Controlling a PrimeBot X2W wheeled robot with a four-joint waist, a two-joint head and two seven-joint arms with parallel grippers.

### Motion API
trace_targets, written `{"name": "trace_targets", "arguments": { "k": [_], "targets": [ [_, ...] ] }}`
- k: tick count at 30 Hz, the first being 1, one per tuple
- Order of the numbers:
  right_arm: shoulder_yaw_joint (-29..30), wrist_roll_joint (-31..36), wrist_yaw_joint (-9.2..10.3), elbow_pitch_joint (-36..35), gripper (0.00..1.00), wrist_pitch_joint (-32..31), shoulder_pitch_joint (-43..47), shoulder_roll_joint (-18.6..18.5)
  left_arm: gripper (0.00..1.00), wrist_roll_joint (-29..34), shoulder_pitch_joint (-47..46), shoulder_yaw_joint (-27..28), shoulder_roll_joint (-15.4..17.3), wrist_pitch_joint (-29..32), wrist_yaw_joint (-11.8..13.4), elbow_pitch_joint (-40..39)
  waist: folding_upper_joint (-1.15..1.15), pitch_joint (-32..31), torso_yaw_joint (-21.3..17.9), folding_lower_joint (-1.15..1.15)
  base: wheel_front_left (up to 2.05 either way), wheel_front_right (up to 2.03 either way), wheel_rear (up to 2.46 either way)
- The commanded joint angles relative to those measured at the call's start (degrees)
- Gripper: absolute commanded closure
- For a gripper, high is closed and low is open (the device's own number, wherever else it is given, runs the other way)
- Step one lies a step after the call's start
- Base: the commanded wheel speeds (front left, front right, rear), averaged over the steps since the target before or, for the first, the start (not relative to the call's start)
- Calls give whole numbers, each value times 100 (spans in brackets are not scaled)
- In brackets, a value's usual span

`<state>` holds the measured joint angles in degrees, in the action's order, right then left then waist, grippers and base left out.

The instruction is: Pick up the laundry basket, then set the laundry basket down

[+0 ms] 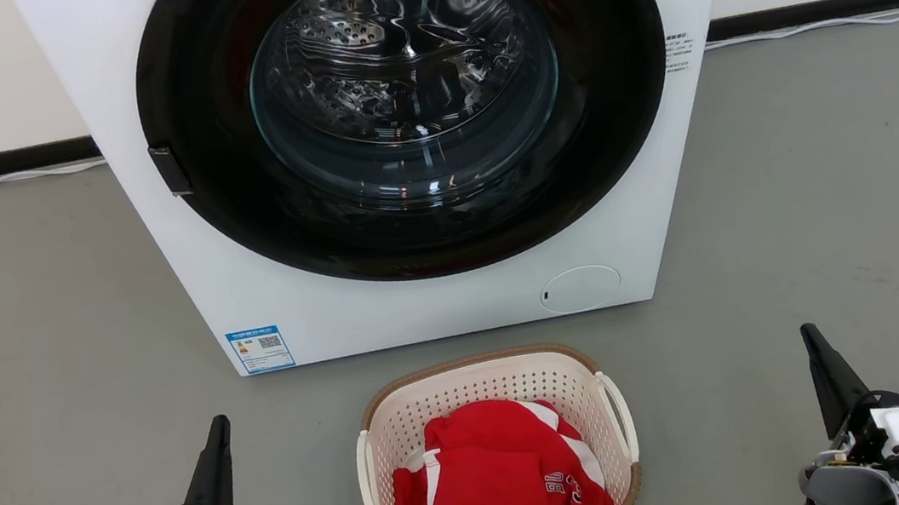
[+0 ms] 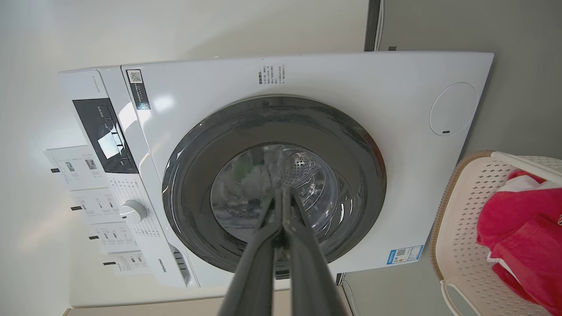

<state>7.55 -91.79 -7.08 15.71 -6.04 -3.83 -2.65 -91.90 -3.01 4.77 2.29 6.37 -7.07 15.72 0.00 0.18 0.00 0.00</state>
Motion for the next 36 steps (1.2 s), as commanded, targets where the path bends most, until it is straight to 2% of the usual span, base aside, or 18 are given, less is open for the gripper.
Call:
{"name": "trace_targets", "arguments": {
  "k": [1,2,3,4,5,6,7,13,17,23,36],
  "targets": [
    [-105,-40,-41,-168,100,-43,-236,-22,100,-29,-317,173,59,10,-42,-168,0,0,0,0,0,0,0],
    [-105,-40,-41,-168,100,-43,-236,-22,100,-29,-317,173,59,10,-42,-168,0,0,0,0,0,0,0],
    [0,0,0,-1,0,0,0,0,0,0,0,0,0,-1,0,0,0,0,0,0,0,0,0],
    [0,0,0,-1,0,0,0,0,0,0,0,0,0,-1,0,0,0,0,0,0,0,0,0],
    [-4,1,1,21,100,1,16,1,100,2,11,-1,-4,-2,1,29,0,0,0,0,0,0,0],
    [-13,1,2,70,100,1,49,10,100,2,43,-3,-17,-3,2,94,0,0,0,0,0,0,0],
    [-16,0,3,118,0,4,80,16,0,3,78,-6,-28,-9,3,139,0,2,0,0,0,0,0],
    [-16,14,1,45,0,56,93,14,0,19,79,-63,-24,-112,1,125,0,-7,2,13,0,0,0],
    [-31,52,0,-3,0,105,114,0,0,41,88,-94,-21,-181,-1,120,0,1,1,2,0,0,0],
    [-146,245,-3,-62,0,253,128,-104,0,274,82,-118,-14,-283,-3,141,0,6,1,0,0,0,0],
    [-249,1395,-7,-187,0,497,108,-271,0,1144,37,-73,-8,-505,-7,212,0,12,6,0,0,0,0]
  ]
}}
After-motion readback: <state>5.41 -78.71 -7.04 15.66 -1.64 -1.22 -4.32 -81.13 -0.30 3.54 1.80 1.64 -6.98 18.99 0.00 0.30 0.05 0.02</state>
